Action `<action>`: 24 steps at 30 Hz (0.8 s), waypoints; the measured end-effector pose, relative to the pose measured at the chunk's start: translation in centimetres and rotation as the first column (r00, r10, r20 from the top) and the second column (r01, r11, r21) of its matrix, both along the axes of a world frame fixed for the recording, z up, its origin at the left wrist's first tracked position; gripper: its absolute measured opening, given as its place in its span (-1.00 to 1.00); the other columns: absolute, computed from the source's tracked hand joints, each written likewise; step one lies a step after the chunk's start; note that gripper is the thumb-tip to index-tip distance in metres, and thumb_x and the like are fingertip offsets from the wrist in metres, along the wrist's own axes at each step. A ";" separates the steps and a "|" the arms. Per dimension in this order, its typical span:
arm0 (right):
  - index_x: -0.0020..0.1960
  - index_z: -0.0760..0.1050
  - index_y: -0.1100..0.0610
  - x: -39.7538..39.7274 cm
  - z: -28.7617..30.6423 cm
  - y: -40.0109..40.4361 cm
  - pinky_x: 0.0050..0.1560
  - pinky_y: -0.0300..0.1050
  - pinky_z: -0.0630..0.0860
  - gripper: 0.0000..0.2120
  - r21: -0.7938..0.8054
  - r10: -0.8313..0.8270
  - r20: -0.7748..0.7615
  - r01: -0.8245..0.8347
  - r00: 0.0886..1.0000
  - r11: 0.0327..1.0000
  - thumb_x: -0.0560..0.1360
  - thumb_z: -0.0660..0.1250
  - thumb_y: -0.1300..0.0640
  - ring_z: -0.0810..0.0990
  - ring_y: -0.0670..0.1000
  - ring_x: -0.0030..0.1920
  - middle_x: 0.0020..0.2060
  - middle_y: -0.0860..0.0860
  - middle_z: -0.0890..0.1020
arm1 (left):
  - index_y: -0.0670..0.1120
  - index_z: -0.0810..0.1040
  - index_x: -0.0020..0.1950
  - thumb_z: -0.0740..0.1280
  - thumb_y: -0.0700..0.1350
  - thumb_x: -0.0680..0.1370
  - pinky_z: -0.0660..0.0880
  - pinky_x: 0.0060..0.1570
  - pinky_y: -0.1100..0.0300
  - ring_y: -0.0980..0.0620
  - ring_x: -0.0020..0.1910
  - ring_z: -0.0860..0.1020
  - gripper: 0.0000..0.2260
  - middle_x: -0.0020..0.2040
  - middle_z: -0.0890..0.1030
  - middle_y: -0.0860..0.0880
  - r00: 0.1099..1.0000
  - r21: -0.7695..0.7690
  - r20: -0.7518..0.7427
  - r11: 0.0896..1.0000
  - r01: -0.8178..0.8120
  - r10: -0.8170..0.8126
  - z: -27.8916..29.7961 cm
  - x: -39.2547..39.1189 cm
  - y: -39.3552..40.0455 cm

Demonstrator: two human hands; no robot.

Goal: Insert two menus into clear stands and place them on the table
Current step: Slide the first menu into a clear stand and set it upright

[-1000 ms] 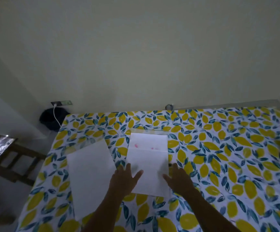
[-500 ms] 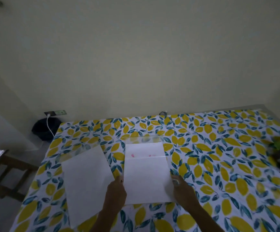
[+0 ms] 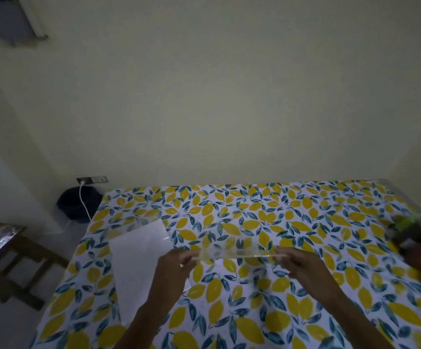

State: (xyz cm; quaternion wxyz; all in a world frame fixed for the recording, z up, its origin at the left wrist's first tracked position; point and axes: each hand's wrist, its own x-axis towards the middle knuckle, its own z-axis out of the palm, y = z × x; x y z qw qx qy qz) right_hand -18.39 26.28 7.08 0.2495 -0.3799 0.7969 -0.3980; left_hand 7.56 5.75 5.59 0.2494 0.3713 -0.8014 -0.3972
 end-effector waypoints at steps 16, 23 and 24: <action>-0.04 0.46 -0.02 -7.3 -3.5 -13.0 -0.19 -0.04 0.54 -0.82 -0.233 -0.118 -0.096 0.093 0.988 0.968 0.61 0.17 -0.09 0.59 -0.11 -0.18 -0.20 -0.06 0.59 | 0.11 0.43 -0.23 0.29 -0.01 0.59 0.37 -0.35 0.46 0.35 -0.35 0.50 -0.80 -0.36 0.52 0.14 0.965 -0.020 -0.020 0.965 -0.261 0.260 0.7 -10.2 -7.6; -0.02 0.46 0.06 -8.0 -5.0 -15.6 -0.32 -0.40 0.41 -0.84 -0.220 -0.149 -0.085 0.127 0.985 0.967 0.62 0.19 -0.01 0.56 -0.26 -0.22 -0.20 -0.07 0.59 | 0.10 0.57 -0.02 0.34 0.00 0.56 0.46 -0.15 0.49 0.37 -0.07 0.59 -0.97 -0.11 0.64 0.23 0.952 0.030 -0.014 0.952 -0.306 0.306 -1.1 -11.7 -10.0; -0.03 0.45 0.04 -8.1 -5.3 -15.8 -0.32 -0.38 0.40 -0.85 -0.212 -0.150 -0.093 0.128 0.984 0.969 0.61 0.20 -0.02 0.55 -0.25 -0.23 -0.21 -0.07 0.58 | 0.09 0.57 -0.02 0.35 -0.01 0.56 0.46 -0.15 0.50 0.36 -0.07 0.59 -0.97 -0.10 0.64 0.22 0.951 0.022 -0.012 0.951 -0.308 0.309 -1.2 -11.8 -10.2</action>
